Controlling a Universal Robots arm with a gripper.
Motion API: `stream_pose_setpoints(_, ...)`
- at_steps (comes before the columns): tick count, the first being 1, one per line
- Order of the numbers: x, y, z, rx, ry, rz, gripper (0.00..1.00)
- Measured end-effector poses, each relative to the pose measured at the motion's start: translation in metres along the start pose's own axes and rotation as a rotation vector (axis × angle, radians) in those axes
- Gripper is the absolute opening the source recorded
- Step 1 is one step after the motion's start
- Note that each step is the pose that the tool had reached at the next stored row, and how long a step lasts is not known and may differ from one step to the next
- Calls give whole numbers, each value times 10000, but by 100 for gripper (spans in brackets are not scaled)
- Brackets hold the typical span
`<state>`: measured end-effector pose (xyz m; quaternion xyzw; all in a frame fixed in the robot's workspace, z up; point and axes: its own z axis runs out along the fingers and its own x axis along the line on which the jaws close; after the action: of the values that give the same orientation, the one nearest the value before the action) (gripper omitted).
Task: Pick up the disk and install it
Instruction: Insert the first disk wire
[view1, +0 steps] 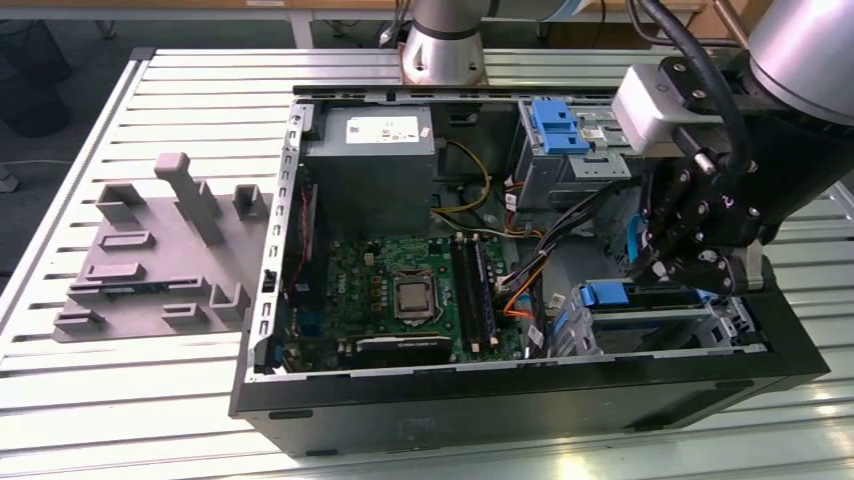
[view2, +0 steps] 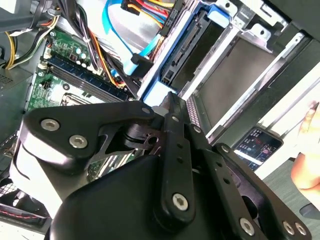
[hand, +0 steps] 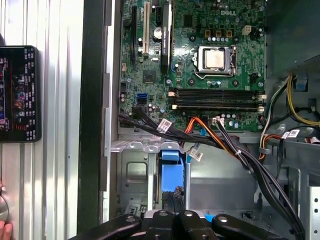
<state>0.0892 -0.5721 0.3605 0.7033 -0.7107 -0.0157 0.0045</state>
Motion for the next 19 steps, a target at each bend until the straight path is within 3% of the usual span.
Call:
stream_pose_setpoints(13,-86,-113,2,0,0,0,11)
stream_pose_setpoints(19,-87,-116,1,0,0,1,11)
